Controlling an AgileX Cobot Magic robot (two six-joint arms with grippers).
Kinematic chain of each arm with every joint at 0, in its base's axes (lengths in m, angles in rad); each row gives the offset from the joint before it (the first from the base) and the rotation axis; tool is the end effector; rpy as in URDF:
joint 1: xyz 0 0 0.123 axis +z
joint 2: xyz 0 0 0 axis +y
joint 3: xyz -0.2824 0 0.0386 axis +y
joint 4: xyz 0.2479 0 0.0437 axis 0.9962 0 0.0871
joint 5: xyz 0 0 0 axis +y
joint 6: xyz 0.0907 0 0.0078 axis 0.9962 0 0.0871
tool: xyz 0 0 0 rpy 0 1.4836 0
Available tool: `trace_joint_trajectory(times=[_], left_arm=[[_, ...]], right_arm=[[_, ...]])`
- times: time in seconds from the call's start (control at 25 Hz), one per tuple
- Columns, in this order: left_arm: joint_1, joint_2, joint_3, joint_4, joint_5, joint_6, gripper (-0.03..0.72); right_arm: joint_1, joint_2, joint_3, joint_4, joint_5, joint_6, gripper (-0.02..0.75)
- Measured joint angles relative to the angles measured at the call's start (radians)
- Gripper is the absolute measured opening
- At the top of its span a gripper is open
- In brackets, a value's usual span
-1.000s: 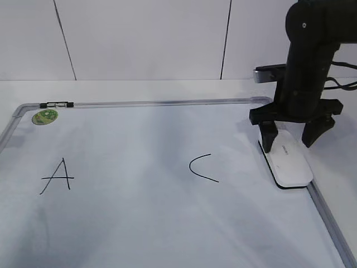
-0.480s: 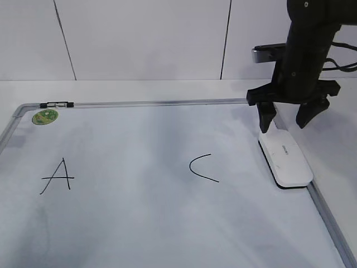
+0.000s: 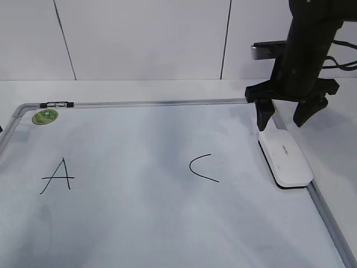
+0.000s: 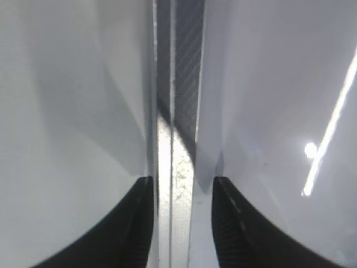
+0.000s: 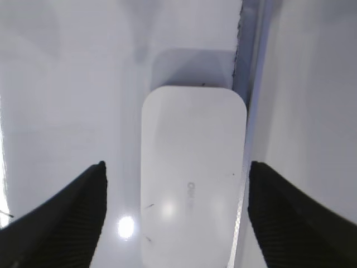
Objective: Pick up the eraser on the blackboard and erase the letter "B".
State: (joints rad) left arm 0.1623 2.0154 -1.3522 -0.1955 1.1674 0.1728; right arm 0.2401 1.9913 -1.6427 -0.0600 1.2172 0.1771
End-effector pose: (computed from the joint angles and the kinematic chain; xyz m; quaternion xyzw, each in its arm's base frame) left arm 0.3615 0.0427 0.1548 0.0407 -0.9917 0.0992 0.0702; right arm 0.3963 0.0917 0.2309 -0.0405 0.9977 -0.0184 0.0510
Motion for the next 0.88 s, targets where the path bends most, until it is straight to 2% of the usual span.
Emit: trace_joint_trajectory(times=[0.32,0.6,0.88], left_arm=[[0.000,-0.009,-0.168,0.013,0.026,-0.028,0.270],[0.000,-0.131,-0.165,0.020,0.041,-0.036,0.244],[0.000,-0.350,-0.051,0.027,0.049,-0.036,0.243]], right_arm=[[0.000,-0.099,0.000,0.033,0.004,-0.011,0.586],[0.000,-0.276,0.034,0.060,0.007,-0.019,0.586],[0.000,-0.528,0.192,0.080,0.016,-0.021,0.592]])
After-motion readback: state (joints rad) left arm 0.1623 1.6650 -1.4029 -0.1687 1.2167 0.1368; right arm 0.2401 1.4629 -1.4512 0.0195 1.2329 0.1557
